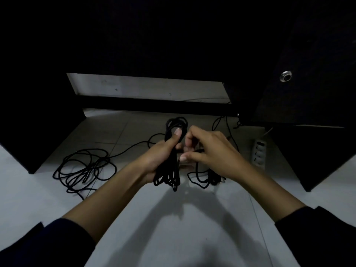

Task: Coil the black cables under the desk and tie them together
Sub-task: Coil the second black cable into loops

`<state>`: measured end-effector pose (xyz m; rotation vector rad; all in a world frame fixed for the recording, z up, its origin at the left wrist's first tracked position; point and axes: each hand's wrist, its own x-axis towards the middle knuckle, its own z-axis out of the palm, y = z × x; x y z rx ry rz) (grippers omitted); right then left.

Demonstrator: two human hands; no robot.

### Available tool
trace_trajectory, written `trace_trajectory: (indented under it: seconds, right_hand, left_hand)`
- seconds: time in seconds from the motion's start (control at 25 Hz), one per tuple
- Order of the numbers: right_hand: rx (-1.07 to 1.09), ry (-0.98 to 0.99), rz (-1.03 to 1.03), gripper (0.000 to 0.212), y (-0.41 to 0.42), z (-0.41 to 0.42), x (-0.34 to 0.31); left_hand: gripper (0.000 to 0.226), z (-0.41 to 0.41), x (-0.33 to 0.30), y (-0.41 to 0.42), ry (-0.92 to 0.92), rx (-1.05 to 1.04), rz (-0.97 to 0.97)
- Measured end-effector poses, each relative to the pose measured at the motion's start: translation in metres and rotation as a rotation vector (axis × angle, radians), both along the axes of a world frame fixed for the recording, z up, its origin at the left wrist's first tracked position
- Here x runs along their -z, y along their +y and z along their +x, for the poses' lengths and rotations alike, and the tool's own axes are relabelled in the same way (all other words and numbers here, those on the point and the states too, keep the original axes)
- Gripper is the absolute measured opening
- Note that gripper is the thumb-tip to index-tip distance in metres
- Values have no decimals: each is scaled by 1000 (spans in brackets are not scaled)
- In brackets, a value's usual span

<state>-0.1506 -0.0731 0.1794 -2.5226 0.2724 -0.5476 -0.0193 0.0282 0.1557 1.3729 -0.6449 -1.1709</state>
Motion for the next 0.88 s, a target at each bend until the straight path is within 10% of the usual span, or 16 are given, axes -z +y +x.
trace_trajectory:
  seconds: [0.52,0.88]
  right_hand:
    - [111,-7,-213,18,-15,6,-2]
    - [345,-86,22,34,-20,18,-8]
  left_hand:
    - [32,-10,-5,6,-12,250,143]
    - [21,-9,-14,9,-218,294,-11]
